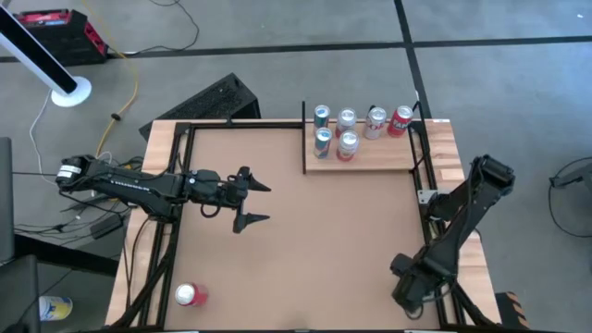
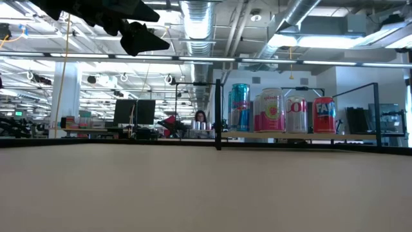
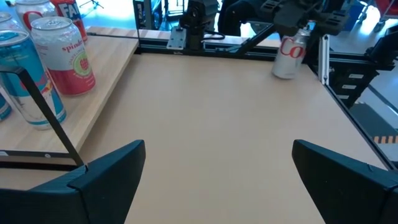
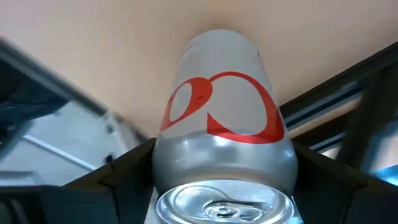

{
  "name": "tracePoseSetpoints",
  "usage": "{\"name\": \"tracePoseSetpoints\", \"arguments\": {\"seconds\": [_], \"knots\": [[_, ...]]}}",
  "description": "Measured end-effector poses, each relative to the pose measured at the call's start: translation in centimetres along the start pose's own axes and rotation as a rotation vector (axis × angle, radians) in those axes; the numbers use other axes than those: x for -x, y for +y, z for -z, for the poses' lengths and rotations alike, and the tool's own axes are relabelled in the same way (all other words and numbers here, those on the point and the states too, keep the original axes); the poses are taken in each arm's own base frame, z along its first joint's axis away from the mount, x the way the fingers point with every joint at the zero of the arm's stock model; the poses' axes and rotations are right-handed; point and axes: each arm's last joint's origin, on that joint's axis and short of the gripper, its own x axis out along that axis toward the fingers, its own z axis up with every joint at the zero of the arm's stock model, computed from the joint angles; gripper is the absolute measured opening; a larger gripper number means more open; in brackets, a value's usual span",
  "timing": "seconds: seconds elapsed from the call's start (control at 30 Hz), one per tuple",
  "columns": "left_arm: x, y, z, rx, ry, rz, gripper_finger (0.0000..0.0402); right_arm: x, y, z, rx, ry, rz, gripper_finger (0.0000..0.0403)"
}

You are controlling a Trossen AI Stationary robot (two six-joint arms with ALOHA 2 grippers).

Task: Place canned beverage on shelf
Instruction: Put the red-silver soda can on the shelf aligned with the red-silver soda can

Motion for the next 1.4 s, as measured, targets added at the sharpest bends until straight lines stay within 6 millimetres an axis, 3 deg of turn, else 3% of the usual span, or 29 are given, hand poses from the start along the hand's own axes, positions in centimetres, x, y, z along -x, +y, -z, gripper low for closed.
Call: {"name": "tracePoseSetpoints", "arguments": {"seconds": [0.33, 0.57, 0.8, 1.03, 1.23, 1.4], "knots": [[0.0, 0.0, 0.0, 0.003, 0.000, 0.000, 0.0391, 2.8, -2.7, -6.8, 0.186, -0.070, 0.188, 0.0328], [0.0, 0.0, 0.1, 0.002, 0.009, 0.000, 0.0391, 5.0, -4.6, -12.5, 0.283, -0.121, 0.175, 0.0328], [0.0, 0.0, 0.1, 0.001, 0.015, -0.002, 0.0391, 6.7, -7.5, -16.8, 0.296, -0.147, 0.155, 0.0329], [0.0, 0.0, 0.1, 0.001, 0.015, -0.001, 0.0391, 7.7, -9.8, -19.4, 0.256, -0.168, 0.127, 0.0349], [0.0, 0.0, 0.1, 0.001, 0.015, -0.001, 0.0391, 7.9, -10.6, -20.4, 0.223, -0.193, 0.124, 0.0382], [0.0, 0.0, 0.1, 0.001, 0.015, -0.002, 0.0391, 8.2, -11.1, -20.8, 0.220, -0.196, 0.118, 0.0386]]}}
